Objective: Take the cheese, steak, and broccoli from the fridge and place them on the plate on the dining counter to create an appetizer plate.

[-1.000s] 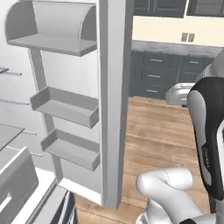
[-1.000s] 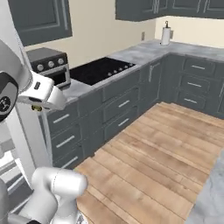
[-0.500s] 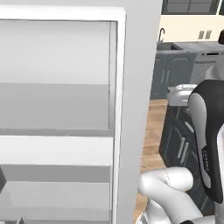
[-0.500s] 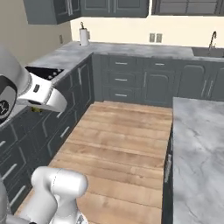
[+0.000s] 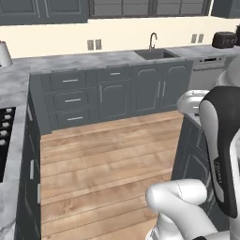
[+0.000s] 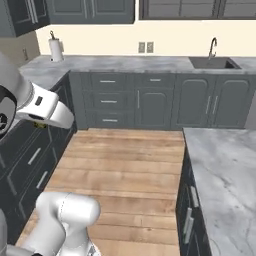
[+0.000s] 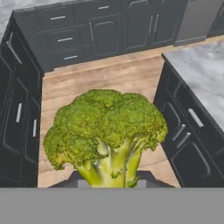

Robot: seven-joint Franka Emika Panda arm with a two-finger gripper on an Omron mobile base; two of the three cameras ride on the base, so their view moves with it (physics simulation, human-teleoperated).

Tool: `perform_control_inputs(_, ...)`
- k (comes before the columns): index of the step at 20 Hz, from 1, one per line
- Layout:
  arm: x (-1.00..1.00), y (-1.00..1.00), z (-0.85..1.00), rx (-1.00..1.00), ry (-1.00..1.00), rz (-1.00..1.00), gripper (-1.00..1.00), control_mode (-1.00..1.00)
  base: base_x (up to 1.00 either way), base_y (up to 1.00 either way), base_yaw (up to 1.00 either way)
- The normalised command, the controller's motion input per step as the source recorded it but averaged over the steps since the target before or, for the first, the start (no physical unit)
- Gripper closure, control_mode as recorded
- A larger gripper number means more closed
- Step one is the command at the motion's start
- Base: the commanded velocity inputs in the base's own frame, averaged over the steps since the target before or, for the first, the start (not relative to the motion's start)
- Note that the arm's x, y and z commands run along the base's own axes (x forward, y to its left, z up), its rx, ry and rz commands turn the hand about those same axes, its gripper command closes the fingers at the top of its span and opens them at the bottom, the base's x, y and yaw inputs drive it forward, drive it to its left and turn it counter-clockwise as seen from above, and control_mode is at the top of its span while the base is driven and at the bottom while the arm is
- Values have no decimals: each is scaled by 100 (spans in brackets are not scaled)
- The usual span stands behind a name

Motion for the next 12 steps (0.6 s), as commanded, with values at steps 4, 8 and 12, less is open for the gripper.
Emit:
perform_control_inputs(4,0,0,0,0,0,0,100,100,100,-3,-5)
perform_control_inputs(8,0,0,0,0,0,0,100,100,100,-39,11)
perform_control_inputs(12,0,0,0,0,0,0,100,100,100,-53,-7)
